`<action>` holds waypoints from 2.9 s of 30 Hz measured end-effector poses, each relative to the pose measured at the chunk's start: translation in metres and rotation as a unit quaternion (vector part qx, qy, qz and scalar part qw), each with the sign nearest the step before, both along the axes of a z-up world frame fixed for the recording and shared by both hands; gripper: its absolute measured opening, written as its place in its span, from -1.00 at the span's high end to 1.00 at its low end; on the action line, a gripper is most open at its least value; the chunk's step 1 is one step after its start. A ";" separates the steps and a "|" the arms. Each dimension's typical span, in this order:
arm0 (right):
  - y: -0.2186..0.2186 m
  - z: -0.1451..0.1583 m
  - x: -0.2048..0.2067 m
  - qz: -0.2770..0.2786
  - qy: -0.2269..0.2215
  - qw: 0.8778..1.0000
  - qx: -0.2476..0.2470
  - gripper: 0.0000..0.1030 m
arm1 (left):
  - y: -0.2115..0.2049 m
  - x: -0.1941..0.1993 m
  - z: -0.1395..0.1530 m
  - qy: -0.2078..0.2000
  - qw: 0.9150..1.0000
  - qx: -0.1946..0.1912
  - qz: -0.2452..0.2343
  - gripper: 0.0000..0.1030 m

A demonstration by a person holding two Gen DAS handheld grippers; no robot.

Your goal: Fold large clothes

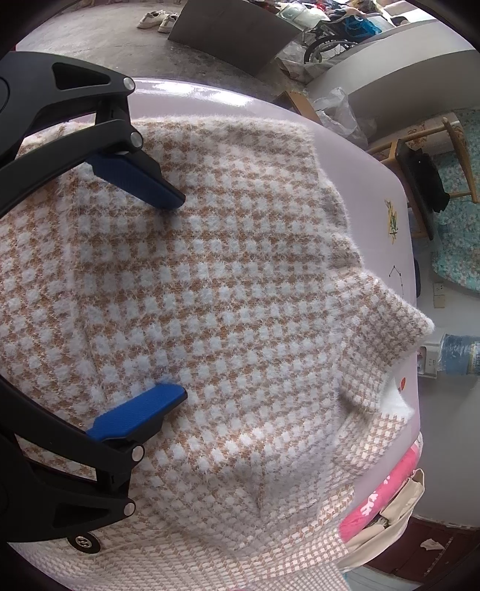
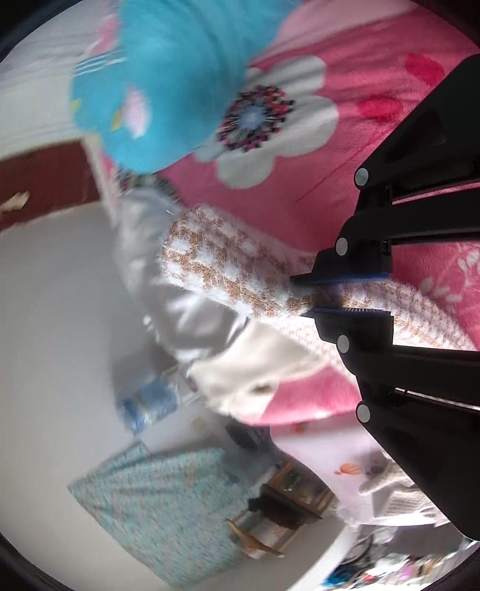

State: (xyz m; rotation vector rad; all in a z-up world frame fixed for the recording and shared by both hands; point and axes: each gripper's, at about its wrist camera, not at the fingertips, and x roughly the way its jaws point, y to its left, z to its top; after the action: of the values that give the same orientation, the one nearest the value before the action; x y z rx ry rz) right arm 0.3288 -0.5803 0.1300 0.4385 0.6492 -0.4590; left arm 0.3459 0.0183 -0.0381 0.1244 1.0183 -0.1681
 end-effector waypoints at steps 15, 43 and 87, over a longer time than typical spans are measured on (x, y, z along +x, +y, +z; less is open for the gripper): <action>0.302 0.093 0.030 0.283 -0.065 0.944 -0.156 0.79 | 0.051 -0.044 0.052 -0.034 0.994 -0.101 0.008 -0.05; 0.212 -0.114 -0.004 0.272 0.085 0.950 0.128 -0.15 | 0.078 -0.003 0.018 0.097 0.953 -0.283 0.040 -0.06; 0.212 -0.151 0.075 0.268 0.128 0.952 0.071 -0.15 | 0.078 0.016 0.038 0.042 0.987 -0.142 0.054 0.00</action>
State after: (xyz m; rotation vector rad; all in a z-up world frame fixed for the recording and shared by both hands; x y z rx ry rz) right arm 0.4033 -0.3683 -0.0210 0.3210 1.0197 0.0524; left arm 0.3621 0.0961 0.0000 -0.1991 1.0718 -0.2189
